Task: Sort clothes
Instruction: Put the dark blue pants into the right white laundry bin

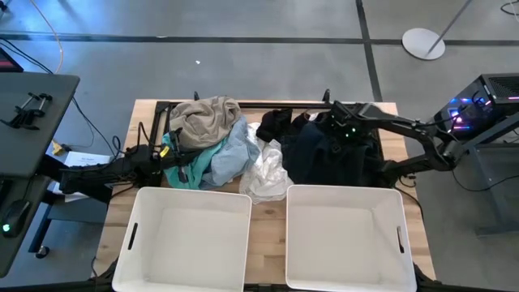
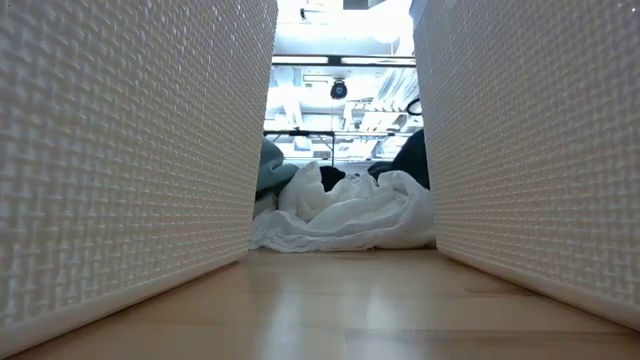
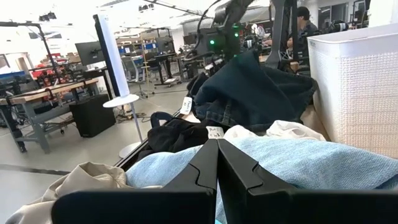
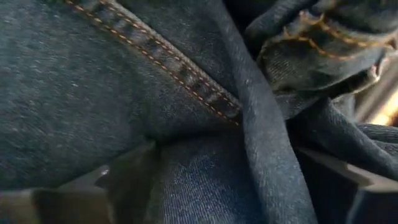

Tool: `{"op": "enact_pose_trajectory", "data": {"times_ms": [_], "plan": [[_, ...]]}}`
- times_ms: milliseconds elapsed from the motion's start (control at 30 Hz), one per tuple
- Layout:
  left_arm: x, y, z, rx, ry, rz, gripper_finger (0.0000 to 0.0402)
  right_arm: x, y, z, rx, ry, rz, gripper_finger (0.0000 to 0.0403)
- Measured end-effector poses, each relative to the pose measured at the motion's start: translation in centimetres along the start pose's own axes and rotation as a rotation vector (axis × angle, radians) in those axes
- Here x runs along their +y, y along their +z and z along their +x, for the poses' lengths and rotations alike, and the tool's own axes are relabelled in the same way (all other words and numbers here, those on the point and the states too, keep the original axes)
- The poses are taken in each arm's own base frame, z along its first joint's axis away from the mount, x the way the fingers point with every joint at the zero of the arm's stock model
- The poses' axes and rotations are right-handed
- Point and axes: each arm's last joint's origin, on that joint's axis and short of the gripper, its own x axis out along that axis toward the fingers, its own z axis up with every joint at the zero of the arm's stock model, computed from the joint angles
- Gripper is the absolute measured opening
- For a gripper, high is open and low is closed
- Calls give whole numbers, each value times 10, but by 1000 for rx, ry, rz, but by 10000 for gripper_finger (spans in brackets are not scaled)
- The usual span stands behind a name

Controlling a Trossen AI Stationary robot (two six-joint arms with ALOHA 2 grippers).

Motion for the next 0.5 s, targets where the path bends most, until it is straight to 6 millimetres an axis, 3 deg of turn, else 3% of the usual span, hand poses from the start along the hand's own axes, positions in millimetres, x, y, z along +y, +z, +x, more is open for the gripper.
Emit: {"op": "enact_pose_trajectory", "data": {"times_ms": [133,300,400,500], "plan": [[0,0,0,0,0,0,0,4,-4,12,-15,14,13,193],[0,0,0,0,0,0,0,8,-4,9,-21,31,13,46],[0,0,0,0,0,0,0,13,-2,-11,-53,68,14,41],[0,0,0,0,0,0,0,16,1,-55,-212,122,31,41]]}}
